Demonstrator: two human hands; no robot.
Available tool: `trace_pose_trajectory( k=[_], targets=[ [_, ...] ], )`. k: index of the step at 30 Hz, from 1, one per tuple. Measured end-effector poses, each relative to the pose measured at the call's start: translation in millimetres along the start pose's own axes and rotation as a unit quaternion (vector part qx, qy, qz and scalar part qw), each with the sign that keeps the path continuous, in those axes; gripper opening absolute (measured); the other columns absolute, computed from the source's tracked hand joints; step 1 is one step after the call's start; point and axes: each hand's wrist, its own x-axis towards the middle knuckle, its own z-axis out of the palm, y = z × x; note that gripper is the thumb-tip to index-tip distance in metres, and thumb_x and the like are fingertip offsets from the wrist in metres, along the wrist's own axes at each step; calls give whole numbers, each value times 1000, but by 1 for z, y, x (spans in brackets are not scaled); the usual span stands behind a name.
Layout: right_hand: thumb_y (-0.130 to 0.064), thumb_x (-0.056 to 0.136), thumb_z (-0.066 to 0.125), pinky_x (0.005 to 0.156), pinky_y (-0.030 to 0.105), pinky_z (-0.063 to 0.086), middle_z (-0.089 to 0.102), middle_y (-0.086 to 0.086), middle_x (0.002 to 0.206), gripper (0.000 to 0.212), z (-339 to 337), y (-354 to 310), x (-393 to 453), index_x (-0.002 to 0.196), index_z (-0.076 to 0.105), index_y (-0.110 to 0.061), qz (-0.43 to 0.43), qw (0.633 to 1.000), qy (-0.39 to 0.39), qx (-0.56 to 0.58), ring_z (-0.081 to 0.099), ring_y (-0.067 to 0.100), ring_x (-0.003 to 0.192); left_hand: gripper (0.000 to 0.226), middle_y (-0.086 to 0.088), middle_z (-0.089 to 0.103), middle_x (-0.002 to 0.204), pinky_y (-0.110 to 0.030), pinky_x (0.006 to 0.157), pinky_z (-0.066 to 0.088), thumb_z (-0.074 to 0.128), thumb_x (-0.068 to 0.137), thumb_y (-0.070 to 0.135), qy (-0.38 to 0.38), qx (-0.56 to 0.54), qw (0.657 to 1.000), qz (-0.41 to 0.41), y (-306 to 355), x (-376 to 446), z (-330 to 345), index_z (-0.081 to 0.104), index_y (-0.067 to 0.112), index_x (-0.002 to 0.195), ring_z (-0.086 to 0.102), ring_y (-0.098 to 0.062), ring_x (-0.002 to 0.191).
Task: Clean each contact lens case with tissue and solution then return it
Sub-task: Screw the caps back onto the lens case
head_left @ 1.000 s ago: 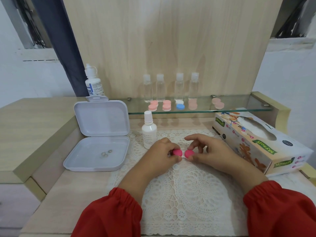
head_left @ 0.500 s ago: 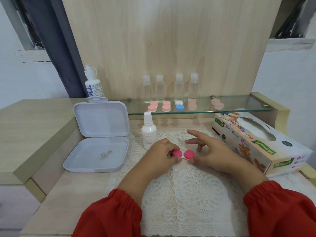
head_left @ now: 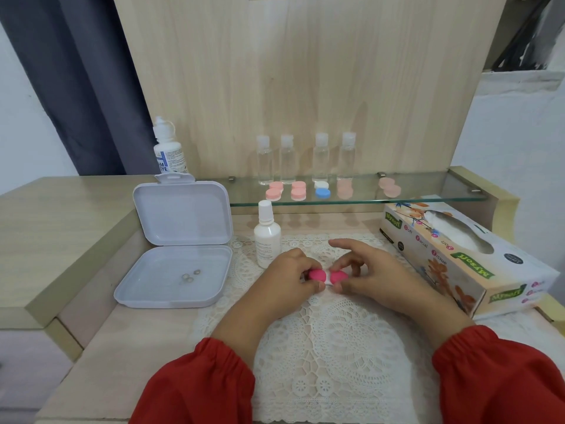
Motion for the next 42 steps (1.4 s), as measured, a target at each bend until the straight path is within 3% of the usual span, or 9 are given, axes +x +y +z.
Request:
trace_pose_trajectory(
  k=[4,7,15,17,20,27,29,33,42],
  targets=[
    [-26,69,86,79,14,43,62,-16,105,80,1,2,1,133,41,-45,5,999,-2,-34,55,7,81,27,11,46,89,-19,78,40,70,85,25,1,0,1000,-2,-1,0,0,67,19,111,49,-6,83],
    [-14,76,80,85,9,40,69,-15,102,77,-1,4,0,137,41,-39,6,1000,-5,3,61,5,92,25,10,47,89,-19,78,41,70,85,25,0,-7,1000,-4,-1,0,0,68,19,109,49,-6,82],
    [-11,71,83,69,7,40,71,-10,94,62,1,2,3,121,56,-36,19,1000,14,-11,59,9,85,26,11,47,89,-13,72,37,71,84,25,6,-8,1000,-8,-1,1,1,68,19,109,47,-2,79],
    [-6,73,81,68,5,40,70,-9,100,63,-2,1,2,123,56,-36,18,1000,-1,-4,60,-1,84,26,13,47,88,-13,72,37,71,84,24,6,-10,1000,-8,-1,1,1,68,19,109,46,0,78],
    [-1,77,77,64,4,40,71,-7,102,63,-4,-3,-1,125,54,-34,22,1000,-8,0,53,-12,62,25,13,47,88,-12,71,36,71,83,24,7,-14,1000,-10,0,0,1,68,19,108,47,0,77],
    [-8,76,79,68,7,42,71,-12,94,57,1,-2,1,110,52,-45,13,999,9,-29,58,1,69,24,12,46,85,-12,69,36,72,83,23,7,-9,1000,-13,0,1,1,68,17,106,46,-1,75],
    [-9,78,77,71,7,43,70,-14,97,59,1,-2,0,114,50,-47,9,999,6,-42,60,7,77,24,12,45,84,-13,69,35,72,83,23,7,-11,1000,-16,0,1,1,68,17,106,45,-1,74],
    [-8,81,75,74,7,44,67,-16,103,64,1,-2,-1,126,49,-44,4,998,-10,-54,58,-2,72,24,12,44,84,-13,69,35,72,83,23,9,-13,1000,-18,1,1,1,68,17,105,45,-1,74],
    [-11,79,76,74,10,45,68,-15,99,50,3,0,1,114,56,-40,0,998,-11,-64,63,14,85,25,13,45,84,-14,69,35,72,82,24,13,-15,1000,-23,0,1,1,68,17,106,46,-1,74]
  ],
)
